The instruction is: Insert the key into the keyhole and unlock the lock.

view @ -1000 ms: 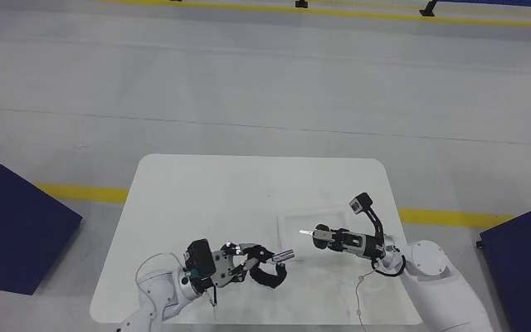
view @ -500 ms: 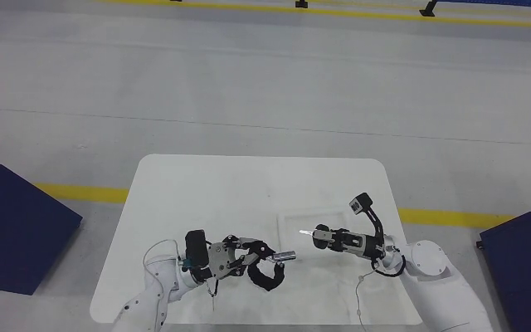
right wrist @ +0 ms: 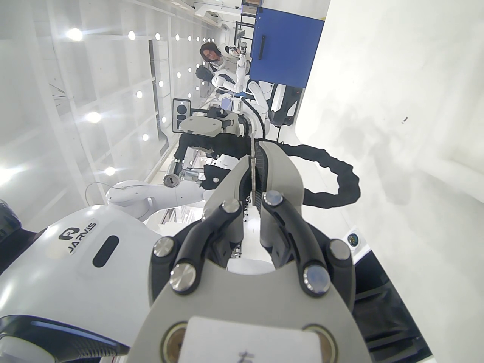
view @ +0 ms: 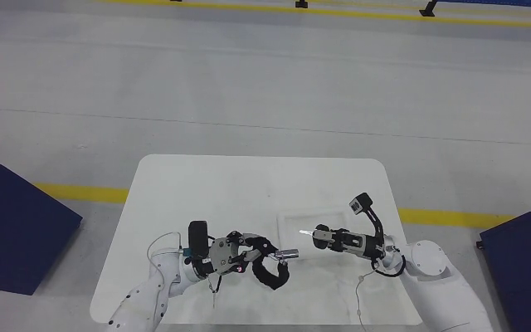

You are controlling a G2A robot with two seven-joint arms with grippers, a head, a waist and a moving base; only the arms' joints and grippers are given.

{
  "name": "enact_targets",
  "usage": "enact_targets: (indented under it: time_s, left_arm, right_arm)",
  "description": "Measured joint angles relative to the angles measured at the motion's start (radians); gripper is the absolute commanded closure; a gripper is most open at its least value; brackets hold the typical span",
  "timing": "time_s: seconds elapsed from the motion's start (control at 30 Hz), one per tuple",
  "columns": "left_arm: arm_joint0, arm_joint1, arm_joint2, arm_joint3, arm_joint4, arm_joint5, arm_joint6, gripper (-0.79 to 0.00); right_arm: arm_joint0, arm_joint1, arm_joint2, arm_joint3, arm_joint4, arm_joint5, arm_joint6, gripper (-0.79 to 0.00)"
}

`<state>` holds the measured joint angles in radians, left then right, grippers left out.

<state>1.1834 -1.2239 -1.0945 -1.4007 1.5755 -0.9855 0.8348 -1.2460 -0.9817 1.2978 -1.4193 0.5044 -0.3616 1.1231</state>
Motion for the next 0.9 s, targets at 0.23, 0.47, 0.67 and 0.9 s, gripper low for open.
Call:
enact_targets:
  time_s: [0.23,0.47,0.67,0.9]
  left_arm:
    - [0.000,0.000,0.000,0.000,0.000,0.000,0.000,0.000]
    - [0.000,0.000,0.000,0.000,0.000,0.000,0.000,0.000]
    - [0.000,0.000,0.000,0.000,0.000,0.000,0.000,0.000]
    - [0.000,0.000,0.000,0.000,0.000,0.000,0.000,0.000]
  right_arm:
    - [-0.001,0.000,0.000,-0.005,-0.003,0.001,-0.006,0.000]
    - [0.000,0.013,0.050,-0.039,-0.013,0.009,0.056,0.000]
    - [0.055,0.026,0.075,-0.025,0.016,0.062,0.237,0.000]
    - [0.112,0.028,0.056,-0.012,0.083,0.095,0.379,0.000]
